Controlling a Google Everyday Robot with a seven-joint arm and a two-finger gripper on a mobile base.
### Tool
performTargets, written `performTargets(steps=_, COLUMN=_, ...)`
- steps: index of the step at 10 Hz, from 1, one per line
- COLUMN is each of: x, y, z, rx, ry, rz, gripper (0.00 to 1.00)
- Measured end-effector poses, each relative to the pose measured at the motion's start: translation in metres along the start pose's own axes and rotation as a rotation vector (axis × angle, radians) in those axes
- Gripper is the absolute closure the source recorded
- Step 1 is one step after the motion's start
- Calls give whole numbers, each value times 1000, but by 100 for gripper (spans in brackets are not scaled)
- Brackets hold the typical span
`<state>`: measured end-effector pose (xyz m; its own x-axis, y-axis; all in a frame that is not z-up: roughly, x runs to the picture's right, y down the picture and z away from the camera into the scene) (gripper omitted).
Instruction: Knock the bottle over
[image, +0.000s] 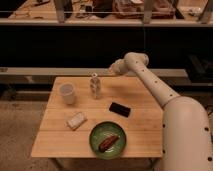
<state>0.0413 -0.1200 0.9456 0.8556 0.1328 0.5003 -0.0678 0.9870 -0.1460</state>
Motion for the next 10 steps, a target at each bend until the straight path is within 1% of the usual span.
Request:
performTargets(steps=1, x=-4, y=0, z=4, rx=-6, ry=-31, rz=-6, gripper=100)
performTargets(steps=3, x=-10, y=-8, z=15, rx=16, ry=-80, rz=-30, gripper=100)
performTargets(steps=4, x=-13, y=-12, z=25, rx=34, ry=-117, rz=-46, gripper=100)
performTargets(steps=5, x=-15, y=-11, z=30, rx=39, ry=-139, rz=-53, gripper=100)
performTargets(steps=6, x=-20, y=-7, z=36, rx=38, ry=-171, rz=-59, gripper=100)
performTargets(steps=7, x=-30, y=1, z=42, rx=27, ry=-215, rz=-62, gripper=100)
performTargets(steps=9, x=-53, y=20, z=48, rx=-12, ry=-291, rz=-75, gripper=100)
performTargets(steps=10, x=-74, y=39, z=51, rx=-52, ry=-354, rz=-92, gripper=100)
